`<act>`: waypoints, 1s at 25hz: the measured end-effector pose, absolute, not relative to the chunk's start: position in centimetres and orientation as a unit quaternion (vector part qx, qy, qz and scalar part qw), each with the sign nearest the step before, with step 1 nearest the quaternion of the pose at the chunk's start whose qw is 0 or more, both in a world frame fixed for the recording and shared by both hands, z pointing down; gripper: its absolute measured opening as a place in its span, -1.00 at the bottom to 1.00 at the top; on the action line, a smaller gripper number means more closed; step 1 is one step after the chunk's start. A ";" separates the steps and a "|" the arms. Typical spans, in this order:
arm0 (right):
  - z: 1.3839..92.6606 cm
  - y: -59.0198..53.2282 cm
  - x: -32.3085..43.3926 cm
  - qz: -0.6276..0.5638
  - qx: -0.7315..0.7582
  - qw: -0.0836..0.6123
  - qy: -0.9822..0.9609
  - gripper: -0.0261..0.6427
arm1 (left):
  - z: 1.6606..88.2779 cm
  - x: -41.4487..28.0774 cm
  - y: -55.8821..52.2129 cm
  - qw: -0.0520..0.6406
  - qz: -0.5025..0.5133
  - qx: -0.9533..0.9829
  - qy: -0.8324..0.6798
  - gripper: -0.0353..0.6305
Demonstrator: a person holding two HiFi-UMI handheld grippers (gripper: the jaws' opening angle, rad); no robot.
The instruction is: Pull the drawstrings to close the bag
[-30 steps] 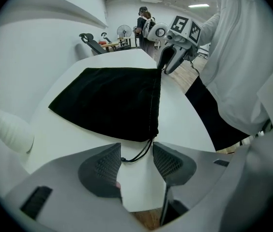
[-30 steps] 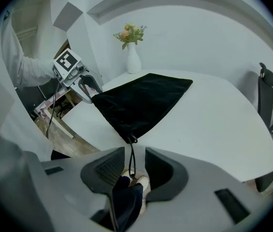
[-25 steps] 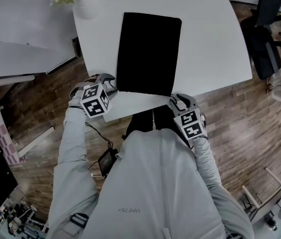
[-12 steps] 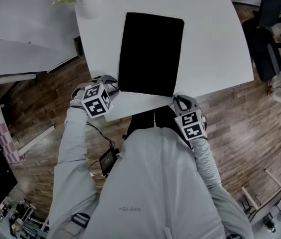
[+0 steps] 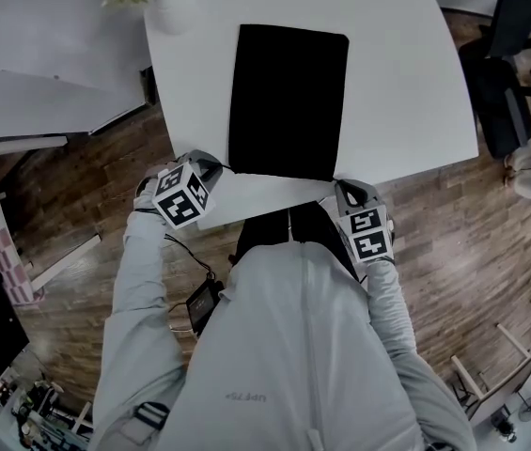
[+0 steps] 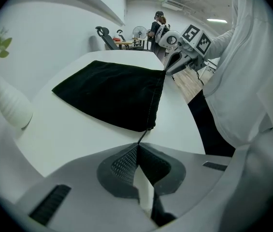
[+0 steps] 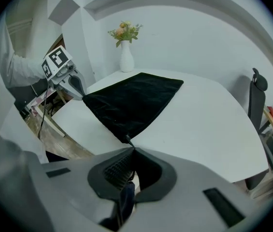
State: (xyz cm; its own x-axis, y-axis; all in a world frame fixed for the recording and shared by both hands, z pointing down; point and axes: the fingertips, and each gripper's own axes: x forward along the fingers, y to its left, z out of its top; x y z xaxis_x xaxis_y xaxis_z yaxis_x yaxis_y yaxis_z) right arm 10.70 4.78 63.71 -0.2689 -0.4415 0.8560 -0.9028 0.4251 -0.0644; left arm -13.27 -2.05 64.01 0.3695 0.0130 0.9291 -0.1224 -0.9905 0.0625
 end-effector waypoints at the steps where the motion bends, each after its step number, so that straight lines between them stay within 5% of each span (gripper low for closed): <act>1: 63.5 4.6 10.9 0.289 0.455 0.396 -0.743 -0.86 | 64.0 -13.3 -2.1 0.062 0.560 0.825 -0.037 -0.82; 25: 49.2 -6.5 16.7 0.088 0.521 0.327 -0.784 -0.86 | 50.1 -8.3 -9.9 0.092 0.416 0.845 -0.323 -0.82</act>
State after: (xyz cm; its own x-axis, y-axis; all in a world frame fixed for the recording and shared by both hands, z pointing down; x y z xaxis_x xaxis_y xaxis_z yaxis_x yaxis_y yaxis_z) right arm 16.67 -6.53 49.22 -0.2439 -0.7580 0.6049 -0.8738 0.4423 0.2021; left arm -8.28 -9.87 50.11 0.4443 -0.4701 0.7626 -0.6227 -0.7741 -0.1144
